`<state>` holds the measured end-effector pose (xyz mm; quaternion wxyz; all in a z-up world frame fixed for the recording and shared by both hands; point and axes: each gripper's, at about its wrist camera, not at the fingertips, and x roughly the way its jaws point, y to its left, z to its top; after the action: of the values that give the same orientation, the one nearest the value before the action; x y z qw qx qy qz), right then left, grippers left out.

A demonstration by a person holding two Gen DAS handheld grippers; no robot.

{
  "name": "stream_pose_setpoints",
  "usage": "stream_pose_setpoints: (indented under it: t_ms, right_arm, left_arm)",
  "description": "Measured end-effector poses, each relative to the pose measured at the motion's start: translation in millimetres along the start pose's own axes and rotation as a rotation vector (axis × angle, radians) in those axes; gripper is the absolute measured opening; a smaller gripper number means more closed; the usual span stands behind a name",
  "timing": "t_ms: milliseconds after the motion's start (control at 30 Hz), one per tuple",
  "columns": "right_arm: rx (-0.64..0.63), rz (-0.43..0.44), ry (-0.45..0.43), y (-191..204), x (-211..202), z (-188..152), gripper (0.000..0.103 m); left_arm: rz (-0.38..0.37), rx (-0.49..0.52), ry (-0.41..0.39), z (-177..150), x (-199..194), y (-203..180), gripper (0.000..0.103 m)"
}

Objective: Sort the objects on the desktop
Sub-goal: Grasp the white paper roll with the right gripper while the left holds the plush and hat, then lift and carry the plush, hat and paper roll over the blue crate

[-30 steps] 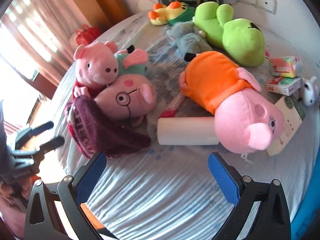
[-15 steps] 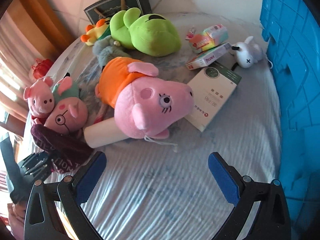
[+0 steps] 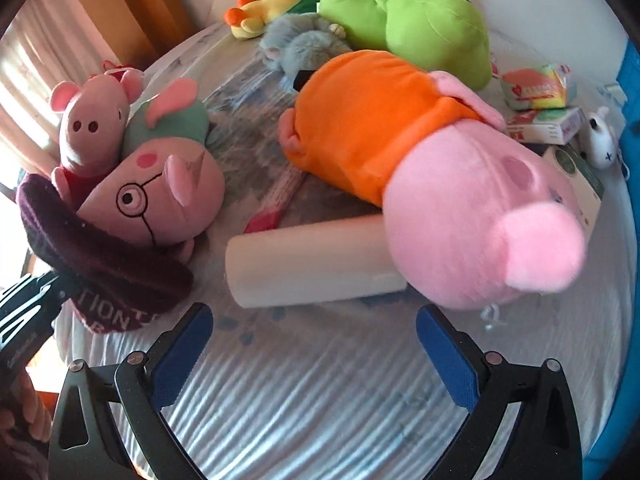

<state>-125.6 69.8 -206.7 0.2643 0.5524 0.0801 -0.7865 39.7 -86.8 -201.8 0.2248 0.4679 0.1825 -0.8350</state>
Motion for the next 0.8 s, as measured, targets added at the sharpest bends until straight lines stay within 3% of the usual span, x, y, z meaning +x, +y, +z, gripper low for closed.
stream_pose_setpoints:
  t_ms: [200, 333, 433, 467, 500, 800]
  right_arm:
    - [-0.048, -0.108, -0.013, 17.3, 32.9, 7.8, 0.103]
    - [-0.003, -0.087, -0.027, 7.5, 38.1, 6.9, 0.099]
    - [0.017, -0.034, -0.062, 4.7, 20.6, 2.1, 0.055]
    - [0.001, -0.051, -0.071, 6.7, 15.3, 0.2, 0.036]
    - [-0.015, -0.075, -0.080, 8.7, 10.2, -1.6, 0.024]
    - [0.000, 0.014, -0.235, -19.6, -60.4, -2.5, 0.008]
  left_arm:
    - [-0.021, 0.018, 0.002, 0.9, -0.9, 4.3, 0.017]
    - [-0.030, 0.030, -0.015, -2.0, -12.9, 3.3, 0.016]
    - [-0.043, 0.032, -0.054, -0.2, -30.8, -0.5, 0.016]
    - [-0.045, 0.036, -0.072, 0.7, -37.8, -3.3, 0.016]
    - [-0.047, 0.041, -0.094, 1.9, -46.0, -6.5, 0.016]
    - [-0.063, 0.105, -0.246, 20.6, -105.7, -40.1, 0.016]
